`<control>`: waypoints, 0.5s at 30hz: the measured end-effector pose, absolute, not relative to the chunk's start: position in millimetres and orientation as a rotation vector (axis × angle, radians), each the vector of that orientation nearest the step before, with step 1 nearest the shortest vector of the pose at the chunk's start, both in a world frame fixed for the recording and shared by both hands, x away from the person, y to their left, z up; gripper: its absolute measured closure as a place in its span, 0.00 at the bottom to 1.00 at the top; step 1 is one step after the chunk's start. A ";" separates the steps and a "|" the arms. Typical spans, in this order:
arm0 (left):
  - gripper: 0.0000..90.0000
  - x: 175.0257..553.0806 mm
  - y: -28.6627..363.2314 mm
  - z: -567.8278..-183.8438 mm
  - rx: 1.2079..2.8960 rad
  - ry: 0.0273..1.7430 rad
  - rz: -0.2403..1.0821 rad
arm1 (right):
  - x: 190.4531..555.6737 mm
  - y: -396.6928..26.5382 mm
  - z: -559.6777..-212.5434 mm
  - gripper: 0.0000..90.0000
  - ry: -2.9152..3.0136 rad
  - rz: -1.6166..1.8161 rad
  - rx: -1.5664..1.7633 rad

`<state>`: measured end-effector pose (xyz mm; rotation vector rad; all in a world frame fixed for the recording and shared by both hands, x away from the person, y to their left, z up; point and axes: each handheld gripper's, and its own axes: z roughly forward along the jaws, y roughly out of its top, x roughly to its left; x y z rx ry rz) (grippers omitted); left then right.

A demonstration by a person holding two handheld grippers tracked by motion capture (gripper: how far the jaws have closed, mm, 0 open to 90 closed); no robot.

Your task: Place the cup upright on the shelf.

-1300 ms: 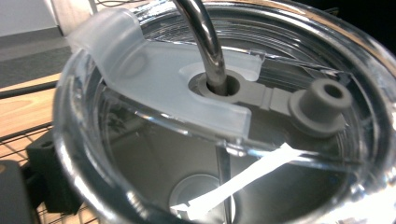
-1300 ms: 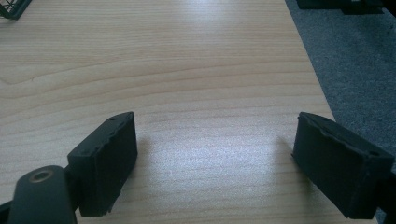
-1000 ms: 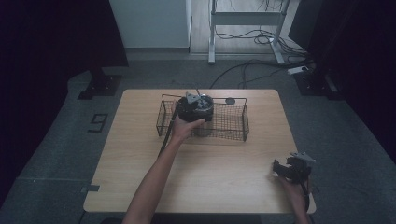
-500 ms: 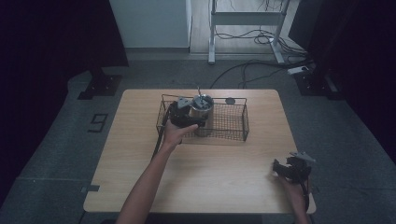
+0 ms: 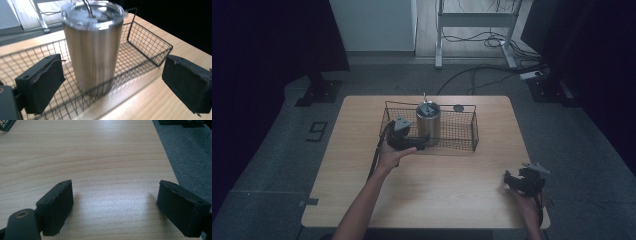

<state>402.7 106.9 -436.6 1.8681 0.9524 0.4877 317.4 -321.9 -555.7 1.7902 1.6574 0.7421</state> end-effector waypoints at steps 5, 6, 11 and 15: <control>0.05 389.2 120.7 -445.7 1.870 0.969 0.473 | 317.3 -322.0 -555.7 0.15 1.657 0.742 1.790; 0.05 382.0 127.5 -450.7 1.876 0.977 0.472 | 317.2 -322.0 -555.7 0.15 1.657 0.742 1.790; 0.05 367.0 139.5 -462.2 1.884 0.998 0.471 | 316.9 -321.8 -555.6 0.15 1.653 0.741 1.794; 0.05 353.8 150.9 -473.0 1.899 1.022 0.465 | 316.9 -321.7 -555.7 0.15 1.652 0.741 1.795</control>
